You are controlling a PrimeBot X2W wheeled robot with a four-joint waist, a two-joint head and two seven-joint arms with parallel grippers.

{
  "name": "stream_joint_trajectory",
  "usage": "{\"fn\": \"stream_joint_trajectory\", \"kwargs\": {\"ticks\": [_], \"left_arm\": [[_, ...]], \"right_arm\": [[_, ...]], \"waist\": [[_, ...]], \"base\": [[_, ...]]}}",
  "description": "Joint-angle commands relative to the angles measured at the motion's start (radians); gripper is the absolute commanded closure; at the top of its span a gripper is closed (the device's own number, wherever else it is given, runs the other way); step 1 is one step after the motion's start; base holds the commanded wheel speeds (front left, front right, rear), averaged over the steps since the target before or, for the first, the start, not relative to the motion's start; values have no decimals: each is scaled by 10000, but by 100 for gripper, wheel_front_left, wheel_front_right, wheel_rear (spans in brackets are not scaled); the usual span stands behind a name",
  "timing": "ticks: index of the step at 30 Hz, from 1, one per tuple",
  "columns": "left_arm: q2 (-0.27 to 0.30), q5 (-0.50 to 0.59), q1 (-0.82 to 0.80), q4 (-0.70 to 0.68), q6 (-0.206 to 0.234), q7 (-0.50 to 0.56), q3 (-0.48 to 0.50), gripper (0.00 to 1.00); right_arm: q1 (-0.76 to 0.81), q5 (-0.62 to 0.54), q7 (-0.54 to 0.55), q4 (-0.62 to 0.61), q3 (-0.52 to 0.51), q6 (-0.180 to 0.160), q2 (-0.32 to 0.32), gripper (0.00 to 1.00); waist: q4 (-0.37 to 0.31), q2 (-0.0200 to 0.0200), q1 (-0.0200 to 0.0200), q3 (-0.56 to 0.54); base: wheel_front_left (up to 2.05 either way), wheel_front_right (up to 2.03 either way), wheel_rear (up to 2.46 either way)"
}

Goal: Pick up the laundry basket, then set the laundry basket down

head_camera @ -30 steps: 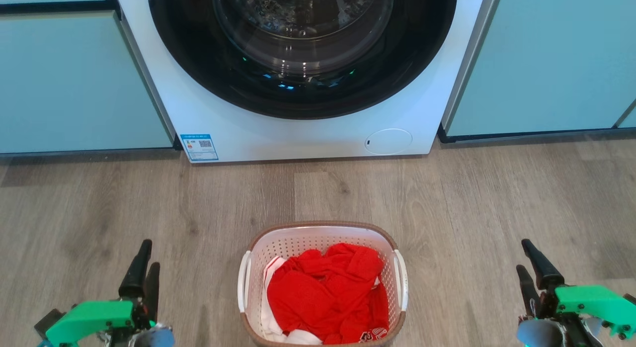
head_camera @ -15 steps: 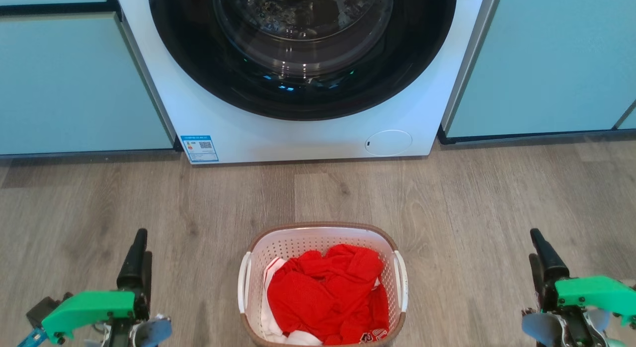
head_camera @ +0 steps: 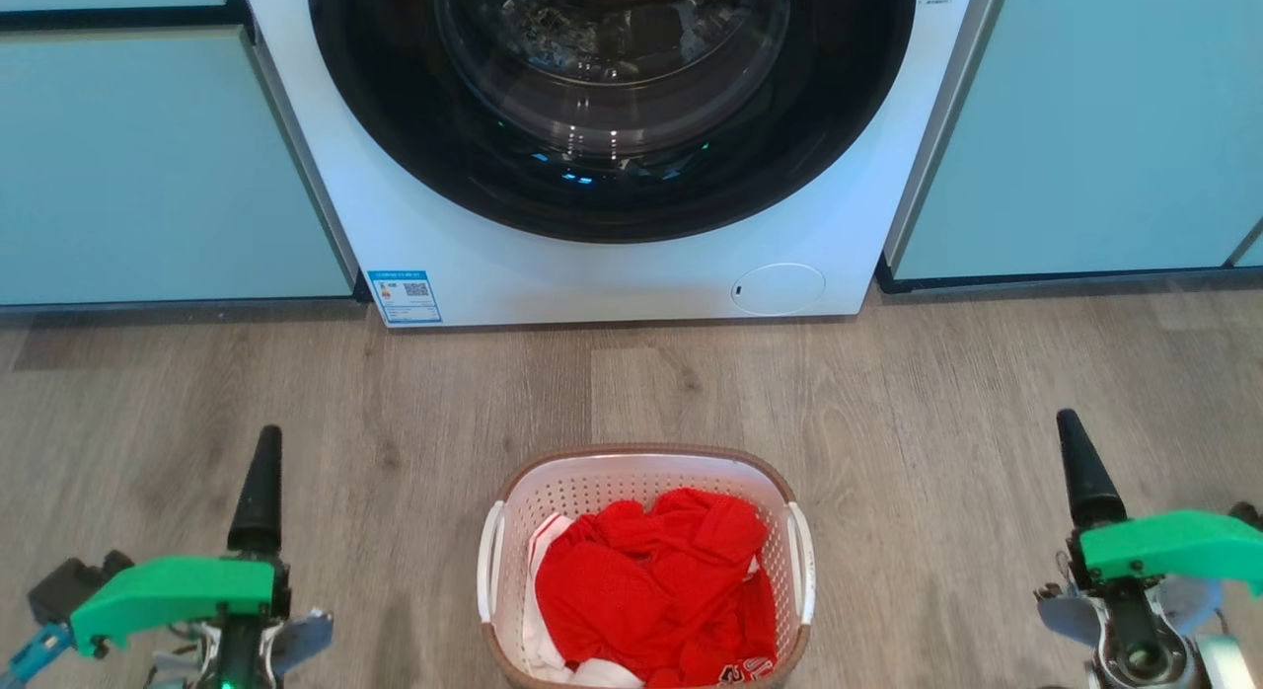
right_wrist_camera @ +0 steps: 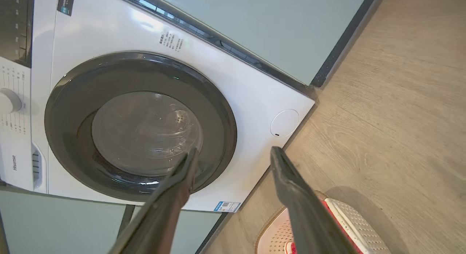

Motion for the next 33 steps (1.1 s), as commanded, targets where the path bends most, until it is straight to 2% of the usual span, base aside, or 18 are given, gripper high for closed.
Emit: {"fn": "stream_joint_trajectory", "kwargs": {"ticks": [1,9,15,21,27,33], "left_arm": [[101,238,-641,-452,-27,-113,156,0],[105,1470,-797,-1158,221,-349,435,0],[108,2729,-819,-1841,790,-527,221,0],[111,3878,-799,-2359,1273,-705,-377,0],[115,5565,-867,-2687,1981,-913,-1199,0],[122,7168,-942,-2687,2400,-1091,-1981,0]], "right_arm": [[-616,-448,-170,-521,105,26,-82,0],[-682,-1880,-403,-1032,311,31,-90,0],[-765,-3150,-579,-1421,611,34,-95,0],[-832,-4537,-755,-1777,876,37,-101,0],[-849,-5963,-960,-2213,1117,41,-108,0],[-814,-7273,-1135,-2211,1548,45,-216,0]], "waist": [[17,0,0,-8],[80,0,0,-34],[93,0,0,-48],[94,0,0,-72],[110,0,0,-91],[108,0,0,-115]], "base": [[0,0,0],[0,0,0],[0,0,0],[0,0,0],[0,0,0],[0,0,0]]}}
